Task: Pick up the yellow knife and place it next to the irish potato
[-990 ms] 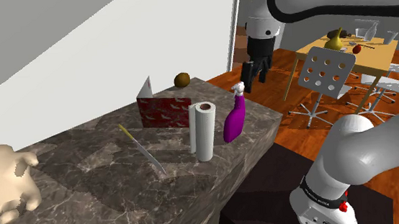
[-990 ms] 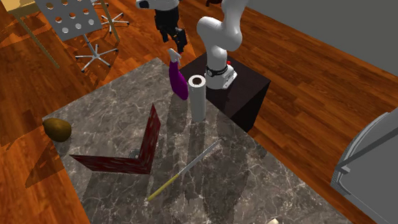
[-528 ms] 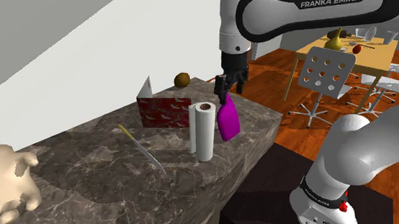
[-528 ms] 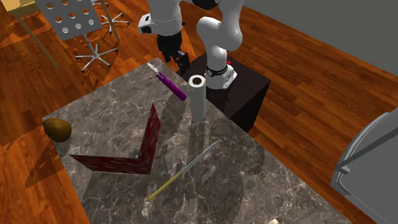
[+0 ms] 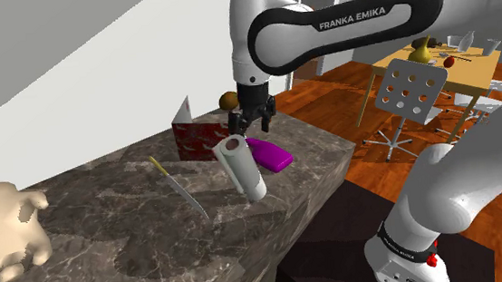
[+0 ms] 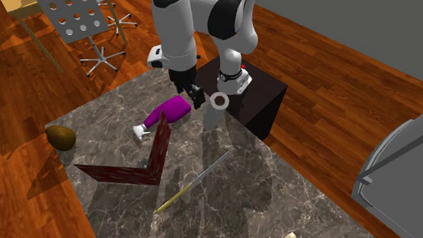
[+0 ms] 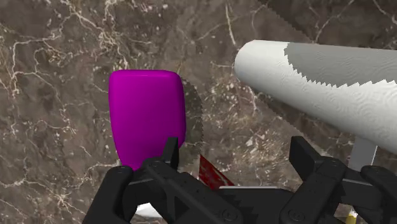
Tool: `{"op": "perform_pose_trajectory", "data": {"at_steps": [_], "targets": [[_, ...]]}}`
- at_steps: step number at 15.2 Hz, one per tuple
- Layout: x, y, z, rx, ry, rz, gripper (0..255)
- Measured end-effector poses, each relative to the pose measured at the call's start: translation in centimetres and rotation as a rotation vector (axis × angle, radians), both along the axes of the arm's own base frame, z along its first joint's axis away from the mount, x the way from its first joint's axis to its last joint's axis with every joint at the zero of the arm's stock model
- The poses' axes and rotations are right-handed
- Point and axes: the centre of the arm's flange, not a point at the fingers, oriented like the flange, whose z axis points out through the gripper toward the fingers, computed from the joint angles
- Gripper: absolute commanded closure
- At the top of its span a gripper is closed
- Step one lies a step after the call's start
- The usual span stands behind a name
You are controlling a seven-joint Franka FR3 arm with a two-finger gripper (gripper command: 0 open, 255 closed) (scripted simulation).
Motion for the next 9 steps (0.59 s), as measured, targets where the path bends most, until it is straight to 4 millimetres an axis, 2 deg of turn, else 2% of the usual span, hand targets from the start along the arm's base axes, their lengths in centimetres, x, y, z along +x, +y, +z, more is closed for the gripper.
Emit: {"op": "perform_pose_trajectory", "data": {"at_steps": [2,9], "targets": [[1.2,2.2,-1.6,0.000,0.005,-0.001,0],[6.3,8.4,-4.7,0.009,0.000,-0.006,0]]}}
